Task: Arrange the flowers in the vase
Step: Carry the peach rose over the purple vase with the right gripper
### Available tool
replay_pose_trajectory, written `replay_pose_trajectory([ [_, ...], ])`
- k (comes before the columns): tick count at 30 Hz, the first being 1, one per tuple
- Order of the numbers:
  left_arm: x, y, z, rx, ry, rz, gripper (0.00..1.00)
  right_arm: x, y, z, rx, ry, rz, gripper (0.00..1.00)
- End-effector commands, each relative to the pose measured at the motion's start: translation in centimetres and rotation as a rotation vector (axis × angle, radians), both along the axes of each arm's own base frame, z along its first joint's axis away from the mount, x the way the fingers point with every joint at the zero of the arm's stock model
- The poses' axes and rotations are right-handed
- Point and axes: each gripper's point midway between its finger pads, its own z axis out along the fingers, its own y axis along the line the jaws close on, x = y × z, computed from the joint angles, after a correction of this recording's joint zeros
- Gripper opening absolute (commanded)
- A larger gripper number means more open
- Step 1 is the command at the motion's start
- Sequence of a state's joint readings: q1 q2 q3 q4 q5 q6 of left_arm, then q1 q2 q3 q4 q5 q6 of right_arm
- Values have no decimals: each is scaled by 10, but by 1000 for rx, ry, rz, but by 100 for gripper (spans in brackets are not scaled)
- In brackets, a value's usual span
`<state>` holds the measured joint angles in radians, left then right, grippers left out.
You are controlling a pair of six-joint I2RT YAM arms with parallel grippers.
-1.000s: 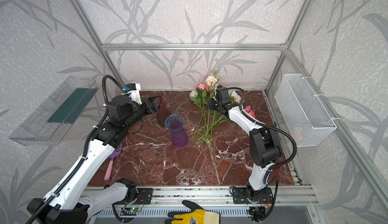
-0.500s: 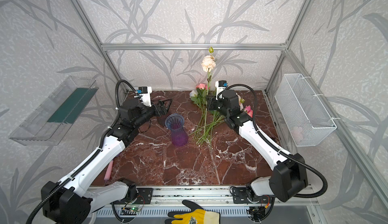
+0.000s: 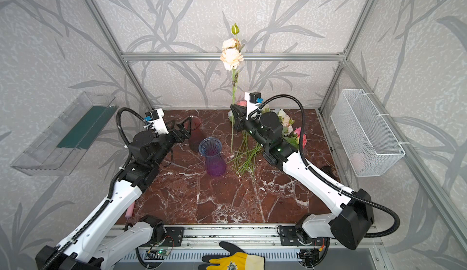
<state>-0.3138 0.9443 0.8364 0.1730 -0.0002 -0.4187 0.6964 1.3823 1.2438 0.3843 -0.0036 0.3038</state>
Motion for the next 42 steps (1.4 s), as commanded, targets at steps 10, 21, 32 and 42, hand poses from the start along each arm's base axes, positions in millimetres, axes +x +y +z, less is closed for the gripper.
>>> replay_pose_trajectory([
  [10,4,15,0,-12,-7,60,90,2,66,21,46,-112,82,0],
  [21,10,20,-4,-50,8,59,89,-14,91,-54,-27,-29,114,0],
  [32,14,23,-7,-60,19,62,88,-31,104,-119,-108,68,152,0],
  [42,12,33,-3,-60,7,93,88,-40,108,-144,-182,100,152,14],
])
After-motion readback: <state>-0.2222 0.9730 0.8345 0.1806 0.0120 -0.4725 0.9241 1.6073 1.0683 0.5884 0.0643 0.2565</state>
